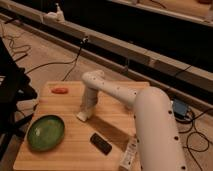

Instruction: Wipe the white sponge on the table

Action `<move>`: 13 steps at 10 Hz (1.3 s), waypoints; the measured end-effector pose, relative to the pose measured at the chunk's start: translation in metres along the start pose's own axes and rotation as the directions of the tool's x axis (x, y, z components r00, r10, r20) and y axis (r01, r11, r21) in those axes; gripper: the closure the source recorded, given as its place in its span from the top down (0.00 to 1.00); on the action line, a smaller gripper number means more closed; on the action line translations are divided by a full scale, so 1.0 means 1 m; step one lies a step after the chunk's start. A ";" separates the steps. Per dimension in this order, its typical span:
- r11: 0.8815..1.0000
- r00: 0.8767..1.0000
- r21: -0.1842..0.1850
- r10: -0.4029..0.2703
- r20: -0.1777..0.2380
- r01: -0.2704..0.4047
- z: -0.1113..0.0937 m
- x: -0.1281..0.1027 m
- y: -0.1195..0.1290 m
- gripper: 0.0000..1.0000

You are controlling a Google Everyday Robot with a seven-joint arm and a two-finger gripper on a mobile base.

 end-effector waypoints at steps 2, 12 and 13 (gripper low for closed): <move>0.997 0.997 -0.019 0.076 -0.012 -0.076 0.002 0.001 0.036 0.00; 0.987 0.979 0.015 0.162 -0.124 -0.162 -0.046 0.048 0.024 0.00; 0.995 0.989 0.010 0.102 -0.108 -0.102 -0.046 0.029 0.012 0.00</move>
